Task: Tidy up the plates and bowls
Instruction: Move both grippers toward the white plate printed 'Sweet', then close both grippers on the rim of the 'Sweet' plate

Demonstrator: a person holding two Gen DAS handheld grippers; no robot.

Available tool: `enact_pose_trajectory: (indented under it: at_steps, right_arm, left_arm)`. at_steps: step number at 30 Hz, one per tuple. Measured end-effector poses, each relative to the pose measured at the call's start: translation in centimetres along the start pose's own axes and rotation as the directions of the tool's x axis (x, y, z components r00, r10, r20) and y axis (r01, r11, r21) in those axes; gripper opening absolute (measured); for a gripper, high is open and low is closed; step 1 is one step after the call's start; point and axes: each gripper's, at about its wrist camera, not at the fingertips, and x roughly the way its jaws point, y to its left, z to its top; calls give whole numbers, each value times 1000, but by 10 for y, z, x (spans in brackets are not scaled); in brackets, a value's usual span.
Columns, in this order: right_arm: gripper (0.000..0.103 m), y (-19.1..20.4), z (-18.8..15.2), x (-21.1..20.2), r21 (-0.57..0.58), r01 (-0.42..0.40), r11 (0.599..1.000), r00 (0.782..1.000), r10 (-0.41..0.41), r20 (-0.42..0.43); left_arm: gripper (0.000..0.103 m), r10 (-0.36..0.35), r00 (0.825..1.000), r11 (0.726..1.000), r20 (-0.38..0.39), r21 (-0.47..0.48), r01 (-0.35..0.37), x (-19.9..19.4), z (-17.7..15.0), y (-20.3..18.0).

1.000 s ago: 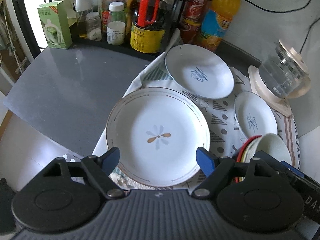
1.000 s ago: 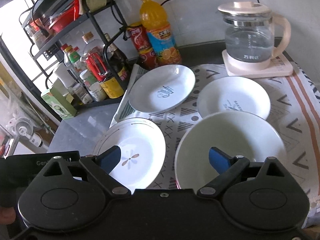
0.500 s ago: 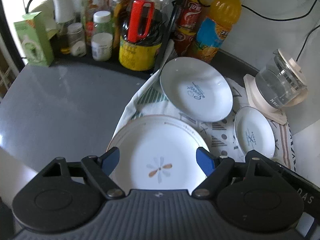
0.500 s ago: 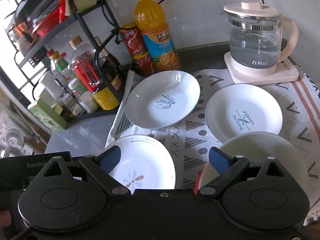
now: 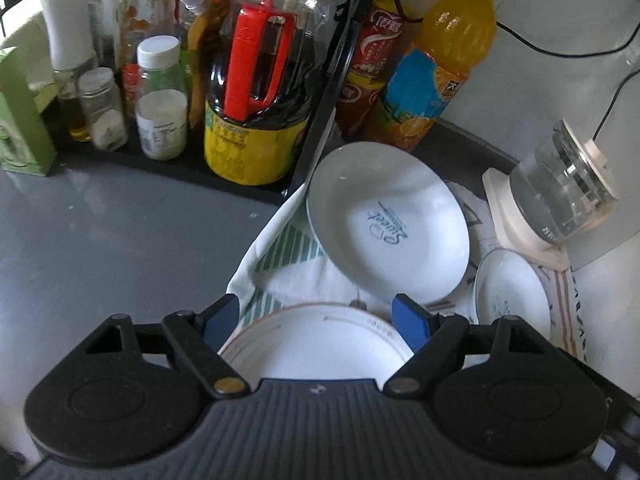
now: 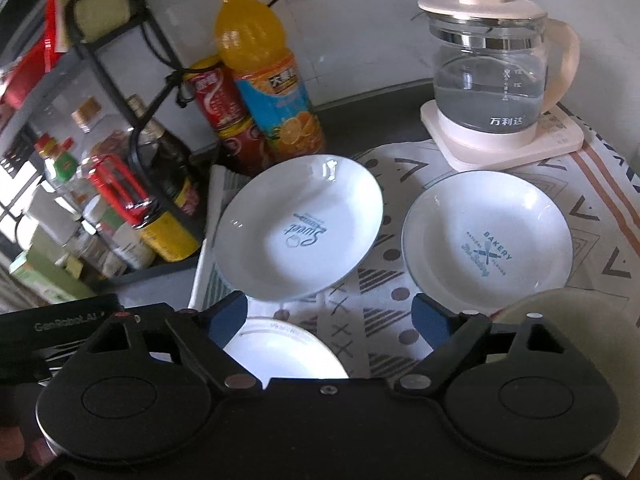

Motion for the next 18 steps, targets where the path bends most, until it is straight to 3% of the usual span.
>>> enact_pose_trajectory:
  at_steps: [11, 18]
  right_arm:
    - [72, 0, 6, 34, 143, 34, 989, 999, -36, 12]
    - [63, -1, 6, 63, 214, 47, 976, 998, -39, -39]
  left_arm:
    - [75, -68, 997, 997, -31, 24, 69, 48, 19, 7]
    - [67, -90, 994, 996, -68, 20, 92, 78, 22, 8]
